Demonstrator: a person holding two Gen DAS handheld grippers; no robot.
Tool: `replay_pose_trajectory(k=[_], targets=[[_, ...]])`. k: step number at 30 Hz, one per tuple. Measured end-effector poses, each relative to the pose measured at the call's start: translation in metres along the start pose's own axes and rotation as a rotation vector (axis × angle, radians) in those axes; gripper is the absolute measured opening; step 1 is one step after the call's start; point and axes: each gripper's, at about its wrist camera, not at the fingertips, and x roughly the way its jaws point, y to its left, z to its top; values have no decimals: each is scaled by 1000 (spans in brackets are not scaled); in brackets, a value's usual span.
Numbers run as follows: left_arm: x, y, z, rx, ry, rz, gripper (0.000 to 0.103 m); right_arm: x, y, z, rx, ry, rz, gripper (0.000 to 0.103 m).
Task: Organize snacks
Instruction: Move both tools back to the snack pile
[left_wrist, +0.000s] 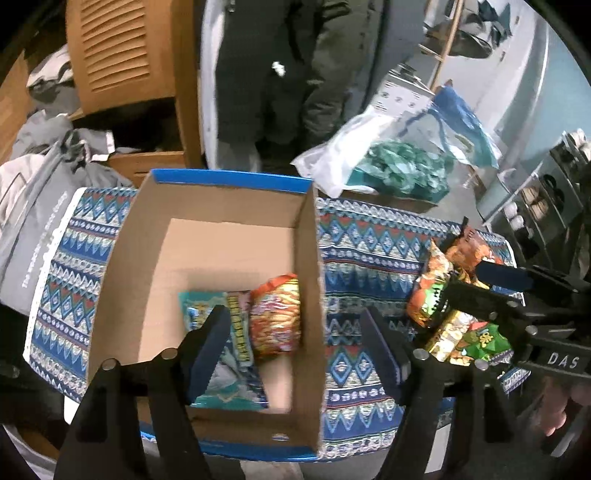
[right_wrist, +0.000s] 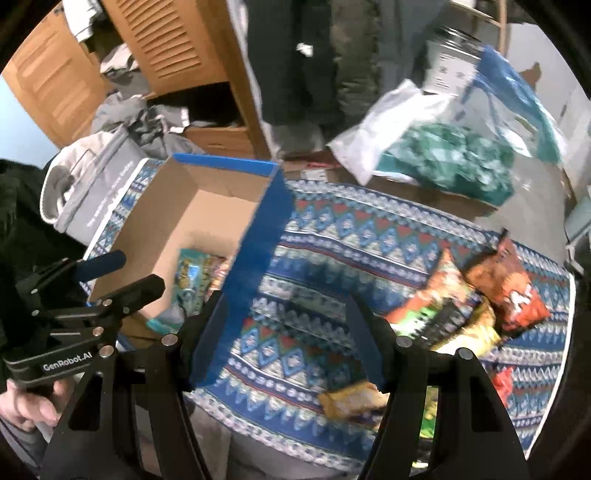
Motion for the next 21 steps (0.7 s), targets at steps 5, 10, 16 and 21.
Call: replay_pose_trajectory(k=[5,10,16,21], targets=[[6,-31,-4,64,11,-25,75,-17,-31,-13,46,-17,-32,68],[12,-59,-9,121,25,-45,75,-29,-60,-26,100,-27,-65,70],[20,-91,-16,178,48,-65,75,-37,-91,-48,155,-21,-89,71],[30,-113,-19,213,56,-78,78,-36,-115,-66,196,5,-108,71]])
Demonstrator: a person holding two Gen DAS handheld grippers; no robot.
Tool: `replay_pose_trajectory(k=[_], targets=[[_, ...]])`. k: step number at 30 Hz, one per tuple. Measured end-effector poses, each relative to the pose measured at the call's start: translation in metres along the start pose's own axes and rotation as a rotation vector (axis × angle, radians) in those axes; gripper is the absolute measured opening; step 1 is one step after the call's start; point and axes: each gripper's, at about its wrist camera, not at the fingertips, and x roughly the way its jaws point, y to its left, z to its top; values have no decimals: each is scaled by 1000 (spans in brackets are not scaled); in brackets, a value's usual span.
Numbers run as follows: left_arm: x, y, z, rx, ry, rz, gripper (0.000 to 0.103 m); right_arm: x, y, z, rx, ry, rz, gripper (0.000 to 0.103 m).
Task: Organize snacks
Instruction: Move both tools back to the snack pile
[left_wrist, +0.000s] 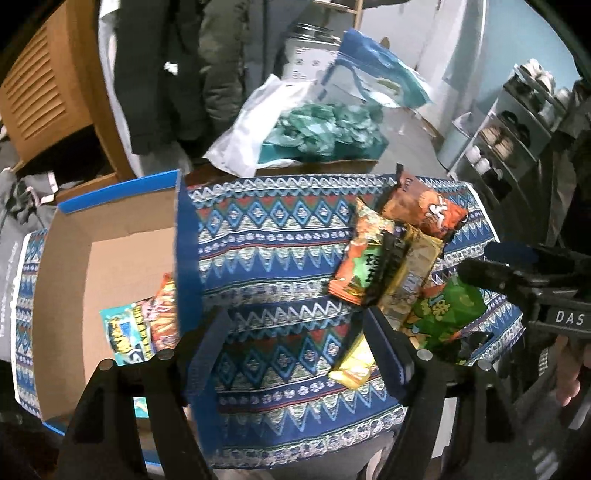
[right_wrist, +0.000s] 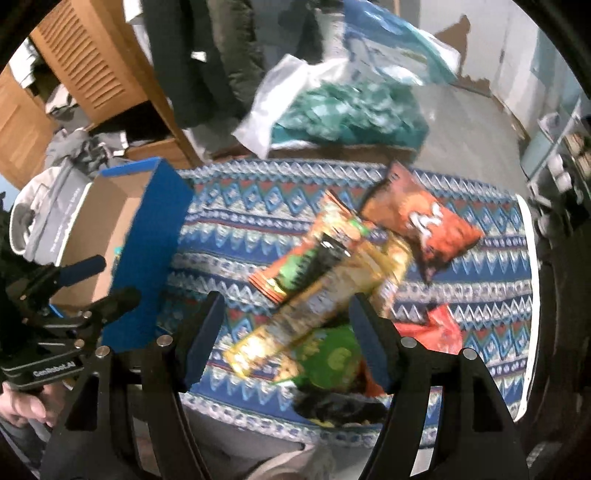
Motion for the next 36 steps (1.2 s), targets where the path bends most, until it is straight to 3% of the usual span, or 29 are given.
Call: replay_pose_trajectory(k=[15,27,28,29,31,32,36], targets=[[52,-37,-7,48,64,-11,78,42,-44,-28,128,127,27,71],[79,-39,-9,32,94,-23,78,75,-55,-33,208,184,63,71],[80,-39,-9,30,96,-24,78,78,-56,-33,213,187,65,69],[80,-40,-9,28,98,-27,78,81,-58,-34,219,191,67,60],[81,-40,-8,29,98,-33,78,84,-61,-34,226,192,80,54],[82,-41,-8,31,100,-36,78,83,-61,-33,228,188,77,44],[85,-47,-6,48,102,-37,78,76,-68,-32,223,167,83,39]])
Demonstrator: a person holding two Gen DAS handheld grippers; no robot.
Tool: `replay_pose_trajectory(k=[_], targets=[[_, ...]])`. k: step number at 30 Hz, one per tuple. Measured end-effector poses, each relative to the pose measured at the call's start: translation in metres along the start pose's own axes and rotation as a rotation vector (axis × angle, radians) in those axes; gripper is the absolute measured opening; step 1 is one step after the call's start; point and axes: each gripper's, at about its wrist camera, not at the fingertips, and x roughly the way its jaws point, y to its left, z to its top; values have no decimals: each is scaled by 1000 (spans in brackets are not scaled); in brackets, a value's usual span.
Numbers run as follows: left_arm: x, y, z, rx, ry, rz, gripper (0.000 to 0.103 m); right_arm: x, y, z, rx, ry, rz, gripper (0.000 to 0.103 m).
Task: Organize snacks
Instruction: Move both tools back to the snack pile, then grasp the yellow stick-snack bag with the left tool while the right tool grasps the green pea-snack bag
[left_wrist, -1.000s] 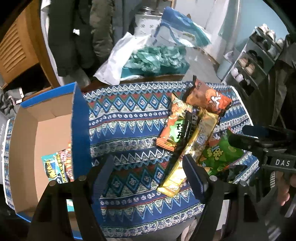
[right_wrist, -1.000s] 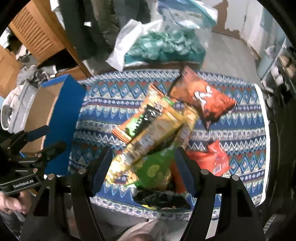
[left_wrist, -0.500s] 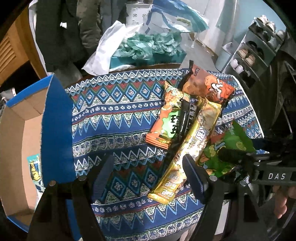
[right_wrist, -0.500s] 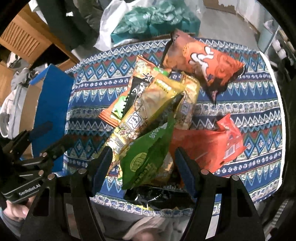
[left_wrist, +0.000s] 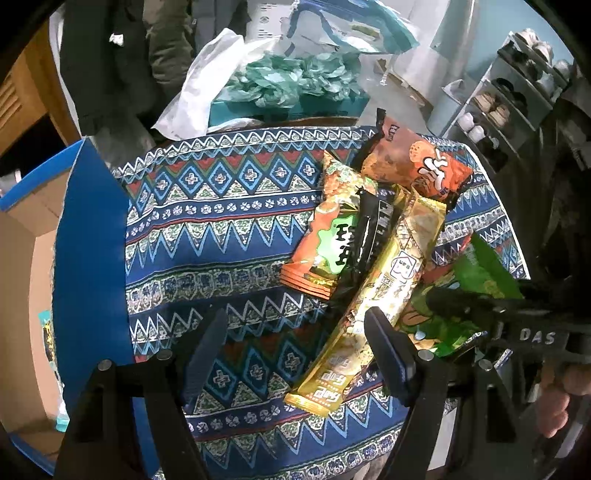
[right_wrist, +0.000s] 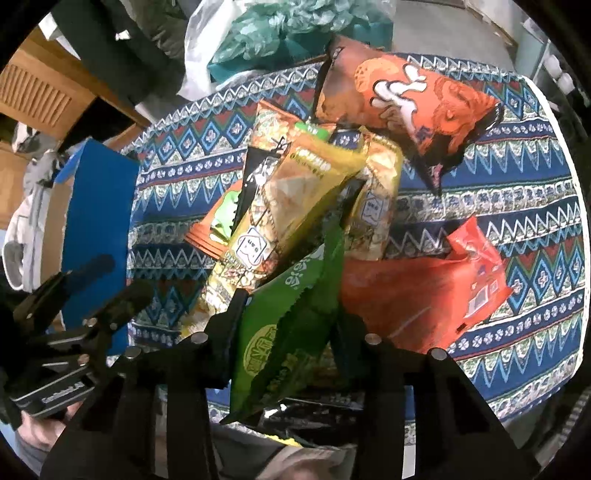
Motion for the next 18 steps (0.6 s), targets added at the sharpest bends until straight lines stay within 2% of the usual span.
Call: replay_pose_trajectory(k=[9,18], targets=[[17,-26,1,68,32,-4,80,-31,-15,1,-14,-98,-40,38],[36,-50,-2,130,77,-12,81,-51,-40,2,52,-157,-13,38]])
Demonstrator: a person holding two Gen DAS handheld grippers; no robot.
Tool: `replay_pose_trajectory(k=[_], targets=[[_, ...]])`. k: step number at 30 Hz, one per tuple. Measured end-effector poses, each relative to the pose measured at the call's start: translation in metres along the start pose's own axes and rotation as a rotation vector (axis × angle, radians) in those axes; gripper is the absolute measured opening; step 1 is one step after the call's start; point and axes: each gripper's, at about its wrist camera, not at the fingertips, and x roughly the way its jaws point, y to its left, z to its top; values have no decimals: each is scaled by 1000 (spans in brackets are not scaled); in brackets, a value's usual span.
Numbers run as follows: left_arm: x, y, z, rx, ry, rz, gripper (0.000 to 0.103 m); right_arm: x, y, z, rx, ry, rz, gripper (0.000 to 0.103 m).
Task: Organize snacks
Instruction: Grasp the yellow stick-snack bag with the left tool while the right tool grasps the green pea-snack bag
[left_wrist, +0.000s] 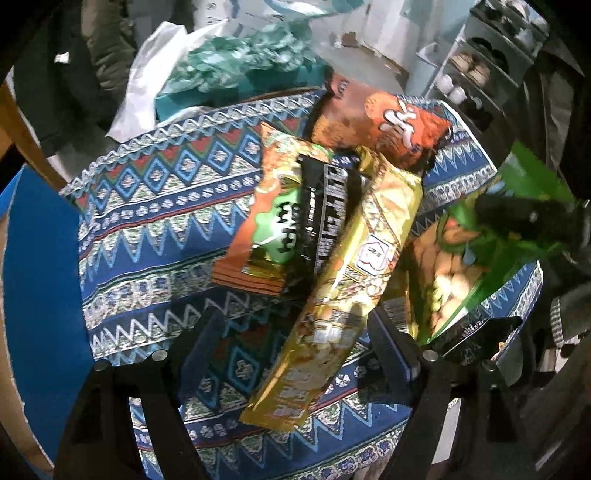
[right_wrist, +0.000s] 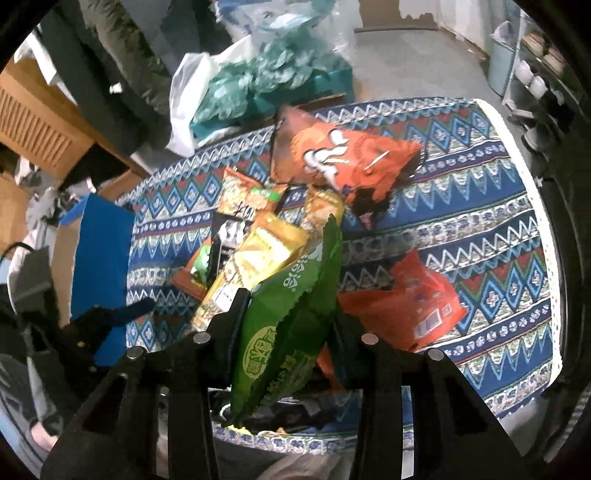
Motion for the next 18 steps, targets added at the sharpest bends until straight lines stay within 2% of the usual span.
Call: replay_pose_trajectory(k=[6,11,12,14,15,18], targets=[[18,-18,0,74,22,33,81,-1,-11,-2,16,0,10,38],[29,-28,1,106,22,48,80,1,-14,-4,-1,-2,-24,37],[30,-29,1,107,18,43,77,2,-14,-4,1,0,-20,37],[30,-28,0,98,15,25,46,2,-14,-5,-5,2,-21,37],[31,-27,1,87,26,2,41,2,-13,-6,-10,0,-23,37],[28,-27,1,93,5,7,36,0,-10,-5,-29,-11,-35,36]])
